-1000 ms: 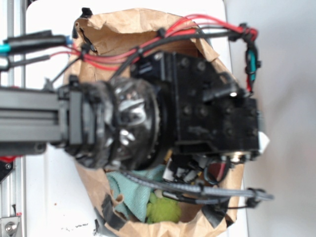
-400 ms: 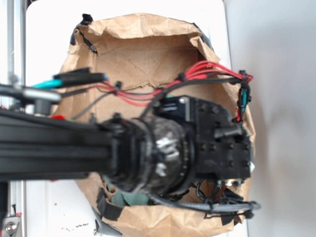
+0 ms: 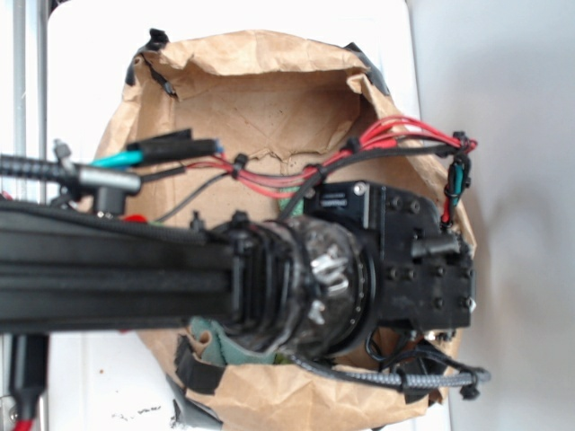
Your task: Grab the green sponge.
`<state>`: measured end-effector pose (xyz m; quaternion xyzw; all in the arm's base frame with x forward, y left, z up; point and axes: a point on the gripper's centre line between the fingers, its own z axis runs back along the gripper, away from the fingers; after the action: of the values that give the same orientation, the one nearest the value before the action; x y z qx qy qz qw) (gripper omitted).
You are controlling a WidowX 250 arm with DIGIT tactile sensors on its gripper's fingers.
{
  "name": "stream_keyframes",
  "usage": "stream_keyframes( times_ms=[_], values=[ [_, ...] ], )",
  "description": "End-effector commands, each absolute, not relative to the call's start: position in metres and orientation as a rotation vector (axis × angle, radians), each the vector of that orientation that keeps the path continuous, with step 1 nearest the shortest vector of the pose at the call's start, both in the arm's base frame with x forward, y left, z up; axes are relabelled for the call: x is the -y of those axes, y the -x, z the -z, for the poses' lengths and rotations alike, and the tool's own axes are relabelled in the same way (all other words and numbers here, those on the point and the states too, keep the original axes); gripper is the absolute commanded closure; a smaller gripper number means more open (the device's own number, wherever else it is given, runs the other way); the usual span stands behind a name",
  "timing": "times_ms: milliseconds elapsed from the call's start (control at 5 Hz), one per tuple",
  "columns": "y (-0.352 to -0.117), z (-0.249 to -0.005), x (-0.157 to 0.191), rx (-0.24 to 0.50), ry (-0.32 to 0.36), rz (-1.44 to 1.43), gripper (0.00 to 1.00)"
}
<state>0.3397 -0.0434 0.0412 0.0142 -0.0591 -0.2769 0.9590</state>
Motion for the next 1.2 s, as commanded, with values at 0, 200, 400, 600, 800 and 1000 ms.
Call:
stream_keyframes(
  times_ms=[0, 200, 400, 600, 800, 1000],
  values=[
    [-0.334, -0.091, 0.059, 0.253, -0.007, 0.555, 1.00],
    [-0.325, -0.128, 0.051, 0.335, 0.022, 0.532, 1.00],
    [-0.311, -0.160, 0.045, 0.392, 0.024, 0.523, 1.00],
    [-0.298, -0.186, 0.036, 0.422, 0.003, 0.485, 1.00],
    [-0.288, -0.198, 0.019, 0.368, -0.051, 0.388, 1.00],
    [-0.275, -0.202, -0.001, 0.271, -0.095, 0.257, 1.00]
  ],
)
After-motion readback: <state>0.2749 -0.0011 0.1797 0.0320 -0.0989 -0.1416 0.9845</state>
